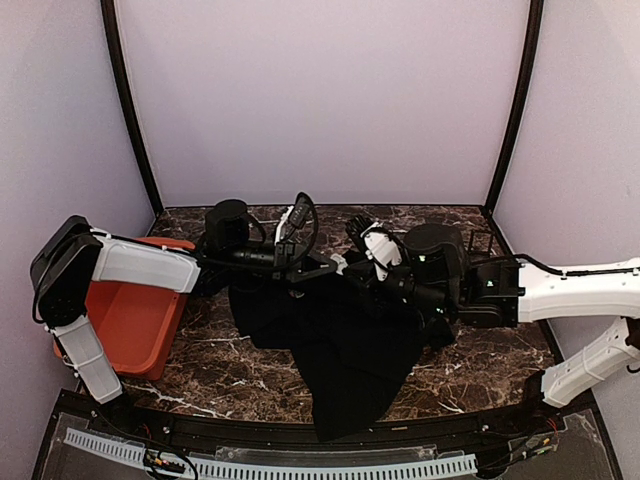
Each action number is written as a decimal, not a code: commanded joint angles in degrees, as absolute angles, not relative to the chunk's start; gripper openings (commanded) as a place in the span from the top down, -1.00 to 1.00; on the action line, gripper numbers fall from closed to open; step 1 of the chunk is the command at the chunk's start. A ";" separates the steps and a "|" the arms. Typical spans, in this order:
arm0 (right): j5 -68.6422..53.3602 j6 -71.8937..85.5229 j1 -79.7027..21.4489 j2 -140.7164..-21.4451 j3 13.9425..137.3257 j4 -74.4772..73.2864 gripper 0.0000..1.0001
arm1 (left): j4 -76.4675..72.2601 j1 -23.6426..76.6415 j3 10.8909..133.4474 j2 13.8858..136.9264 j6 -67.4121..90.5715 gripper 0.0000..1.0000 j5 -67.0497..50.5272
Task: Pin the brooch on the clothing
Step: Open the brooch.
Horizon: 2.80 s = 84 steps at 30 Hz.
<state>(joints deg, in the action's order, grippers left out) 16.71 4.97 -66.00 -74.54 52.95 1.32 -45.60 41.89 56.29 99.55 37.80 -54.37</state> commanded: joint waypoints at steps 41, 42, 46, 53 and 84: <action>6.71 9.78 -69.17 -80.82 48.19 28.94 1.00 | -53.77 47.10 57.64 97.76 44.58 0.88 -58.49; 6.87 9.37 -69.16 -81.00 48.09 29.17 1.00 | -54.38 47.10 57.69 97.87 45.16 0.88 -58.77; 7.55 7.64 -69.15 -81.53 48.60 29.06 1.00 | -49.76 47.11 58.53 97.65 42.66 0.88 -58.13; 7.88 5.21 -69.14 -82.18 48.15 30.50 1.00 | -32.03 47.37 61.71 96.07 32.54 0.79 -55.20; 4.64 8.57 -67.88 -75.32 46.49 28.42 1.00 | -16.42 47.31 64.94 90.72 17.02 0.47 -52.16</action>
